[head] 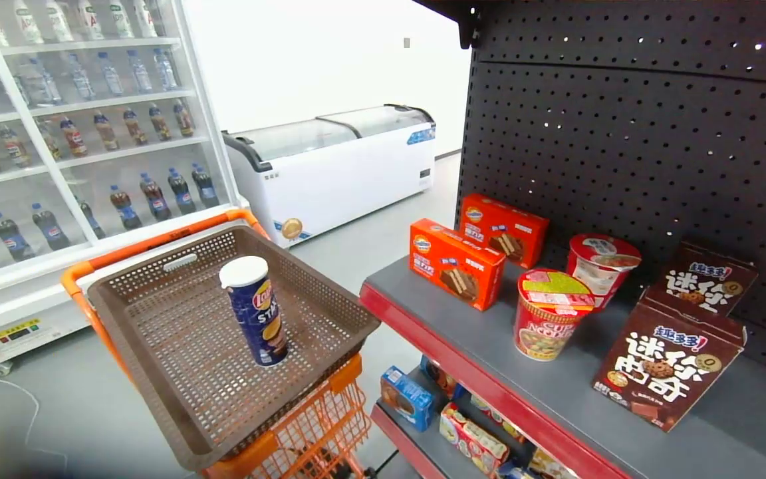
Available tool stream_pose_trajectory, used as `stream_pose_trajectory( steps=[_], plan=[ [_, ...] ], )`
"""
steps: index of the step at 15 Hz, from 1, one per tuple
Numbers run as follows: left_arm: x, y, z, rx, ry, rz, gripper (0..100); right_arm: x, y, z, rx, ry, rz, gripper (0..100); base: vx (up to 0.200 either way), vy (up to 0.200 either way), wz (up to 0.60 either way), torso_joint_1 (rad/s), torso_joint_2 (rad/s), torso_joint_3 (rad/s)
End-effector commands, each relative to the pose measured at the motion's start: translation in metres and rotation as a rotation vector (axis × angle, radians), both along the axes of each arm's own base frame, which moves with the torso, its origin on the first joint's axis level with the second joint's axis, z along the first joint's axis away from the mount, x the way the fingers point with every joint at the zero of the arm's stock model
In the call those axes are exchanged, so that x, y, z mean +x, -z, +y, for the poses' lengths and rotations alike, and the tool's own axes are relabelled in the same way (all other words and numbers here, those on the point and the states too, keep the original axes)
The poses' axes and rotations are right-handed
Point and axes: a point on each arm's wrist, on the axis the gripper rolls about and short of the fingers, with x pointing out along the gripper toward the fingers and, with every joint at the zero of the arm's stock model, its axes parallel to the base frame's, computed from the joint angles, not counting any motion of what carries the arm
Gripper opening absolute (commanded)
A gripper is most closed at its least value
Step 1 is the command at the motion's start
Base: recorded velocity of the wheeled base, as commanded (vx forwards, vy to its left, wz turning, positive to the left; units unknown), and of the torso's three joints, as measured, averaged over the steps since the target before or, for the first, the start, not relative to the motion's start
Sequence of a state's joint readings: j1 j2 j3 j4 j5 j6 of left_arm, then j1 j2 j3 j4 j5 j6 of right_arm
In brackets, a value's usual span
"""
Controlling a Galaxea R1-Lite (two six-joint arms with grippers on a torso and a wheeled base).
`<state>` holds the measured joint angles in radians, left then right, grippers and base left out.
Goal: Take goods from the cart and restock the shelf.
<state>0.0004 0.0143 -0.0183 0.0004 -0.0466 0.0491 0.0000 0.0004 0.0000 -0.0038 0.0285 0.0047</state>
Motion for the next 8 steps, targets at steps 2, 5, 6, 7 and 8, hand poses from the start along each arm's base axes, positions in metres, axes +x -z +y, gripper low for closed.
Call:
stream_pose_trajectory(
  steps=[2, 5, 6, 7, 8],
  plan=[
    [0.005, -0.055, 0.0, 0.002, -0.014, 0.074, 100, 0.0, 0.0, 0.0, 0.0, -0.001, -0.001, 100, 0.0, 0.0, 0.0, 0.0, 0.0, 0.0],
    [0.037, -0.091, 0.001, 0.041, -0.02, 0.214, 100, 0.0, 0.0, 0.0, 0.0, -0.001, -0.001, 100, 0.0, 0.0, 0.0, 0.0, 0.0, 0.0],
    [0.071, -0.116, 0.001, 0.041, -0.037, 0.268, 100, 0.0, 0.0, 0.0, 0.0, -0.001, -0.001, 100, 0.0, 0.0, 0.0, 0.0, 0.0, 0.0],
    [0.089, -0.126, 0.002, 0.034, -0.054, 0.29, 100, 0.0, 0.0, 0.0, 0.0, -0.001, -0.001, 100, 0.0, 0.0, 0.0, 0.0, 0.0, 0.0],
    [0.116, -0.135, 0.0, 0.037, -0.032, 0.311, 100, 0.0, 0.0, 0.0, 0.0, -0.001, -0.001, 100, 0.0, 0.0, 0.0, 0.0, 0.0, 0.0]
  ],
)
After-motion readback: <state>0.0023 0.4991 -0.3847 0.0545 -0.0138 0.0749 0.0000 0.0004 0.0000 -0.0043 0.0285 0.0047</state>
